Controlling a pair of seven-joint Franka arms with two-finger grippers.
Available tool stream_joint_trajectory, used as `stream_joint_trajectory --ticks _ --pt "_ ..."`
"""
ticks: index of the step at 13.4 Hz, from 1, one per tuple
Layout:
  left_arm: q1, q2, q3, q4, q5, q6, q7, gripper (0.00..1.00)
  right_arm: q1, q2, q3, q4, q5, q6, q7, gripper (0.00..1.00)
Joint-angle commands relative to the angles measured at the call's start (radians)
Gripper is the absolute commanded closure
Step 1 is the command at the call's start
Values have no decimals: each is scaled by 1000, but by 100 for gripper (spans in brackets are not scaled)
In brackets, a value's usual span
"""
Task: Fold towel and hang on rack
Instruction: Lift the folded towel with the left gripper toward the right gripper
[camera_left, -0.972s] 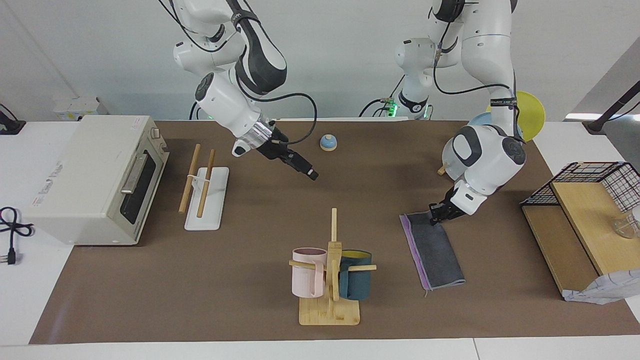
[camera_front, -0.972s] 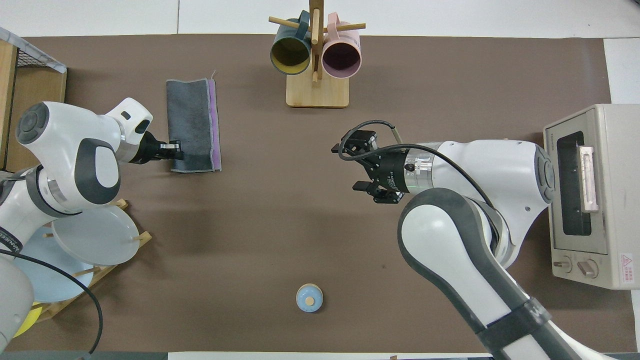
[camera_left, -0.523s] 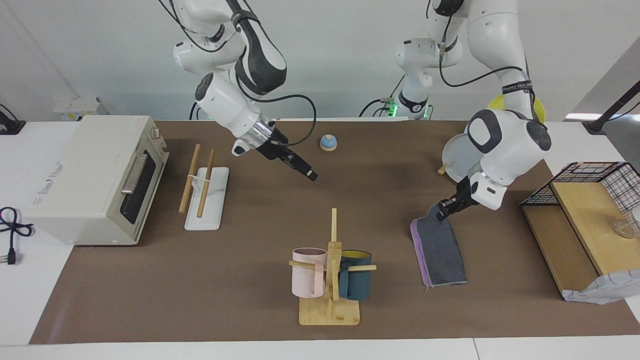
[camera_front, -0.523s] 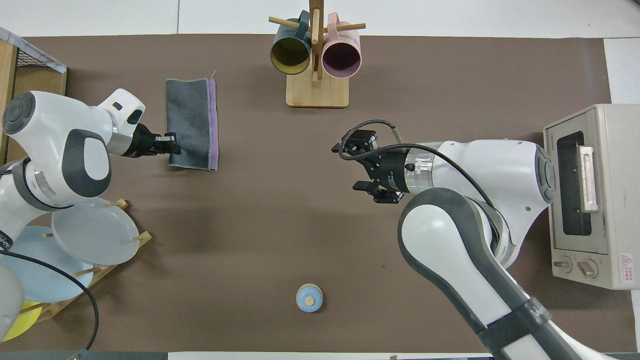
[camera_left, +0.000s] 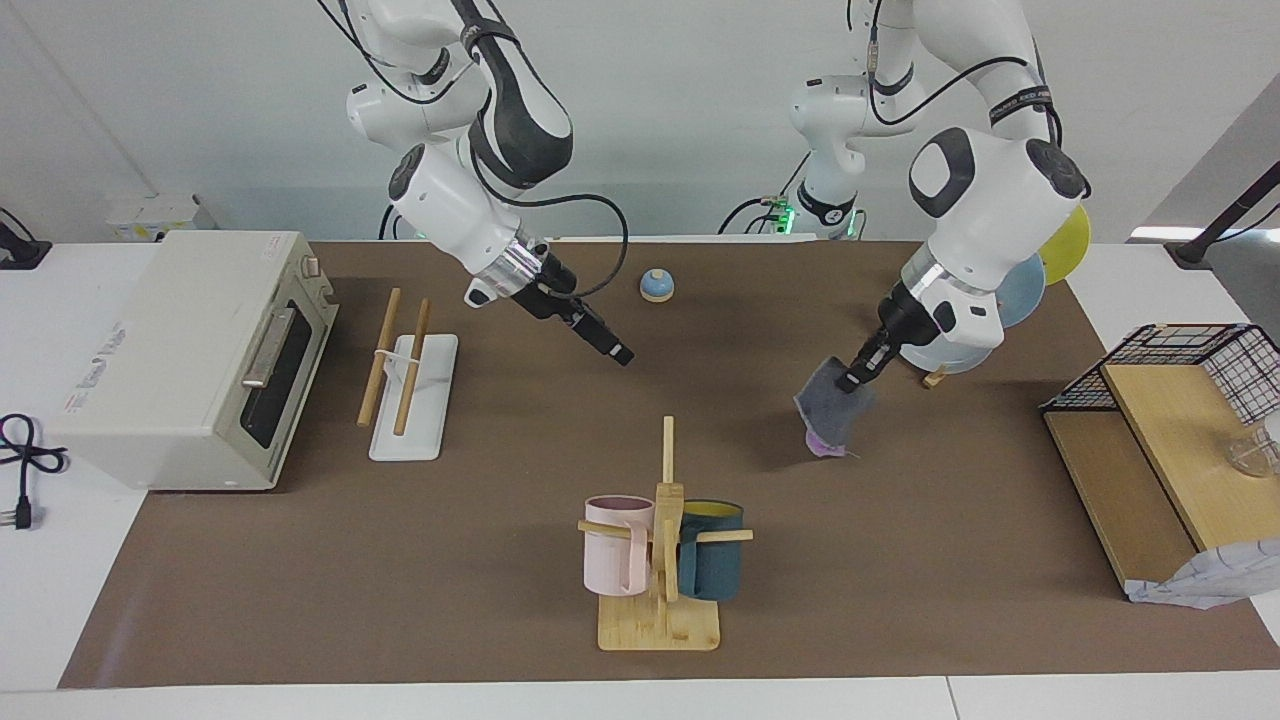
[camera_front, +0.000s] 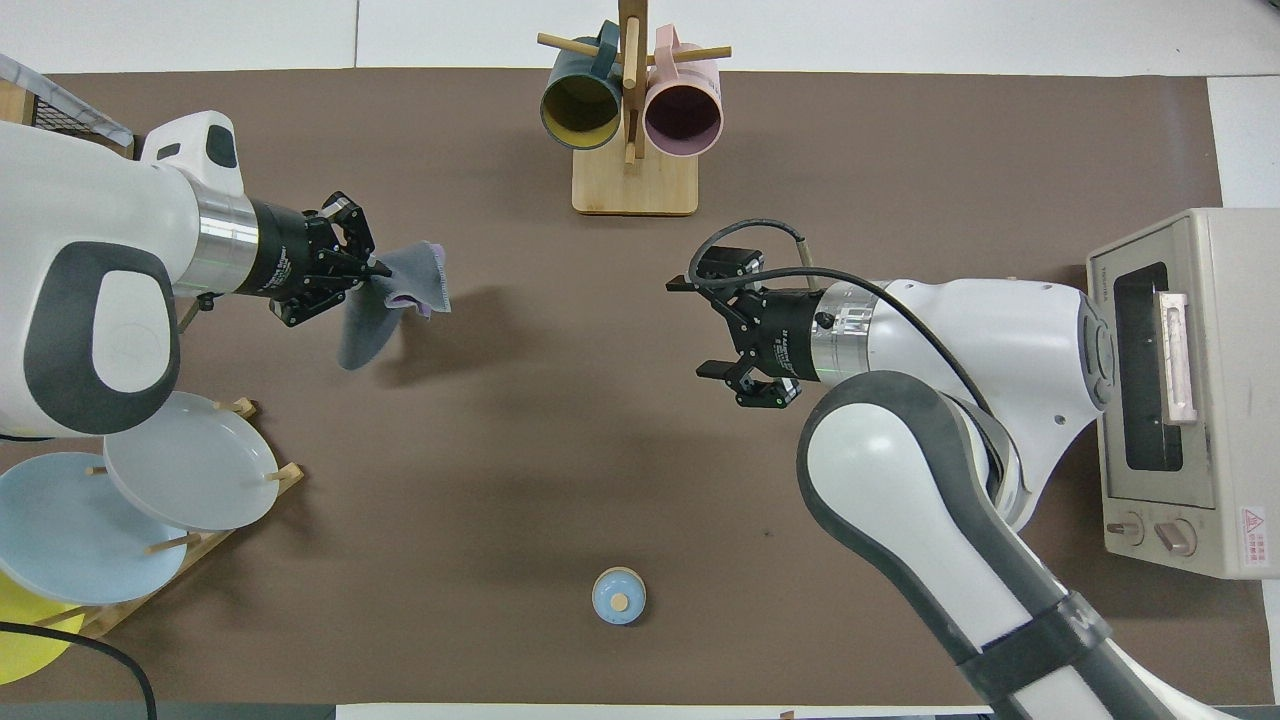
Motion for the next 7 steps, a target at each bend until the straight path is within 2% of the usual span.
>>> stream_joint_trajectory --ticks 1,3,5,7 --pt "-43 -45 2 -14 -14 -2 -245 100 40 27 9 40 126 78 78 0" --pt "-80 -60 -3 -22 -49 20 -410 100 97 41 9 48 160 161 156 0" --pt "-100 -74 -4 -36 -105 41 -501 100 114 53 9 89 240 180 259 0" --pt "-140 -86 -3 -56 -145 89 -591 100 158 64 9 99 249 204 296 0"
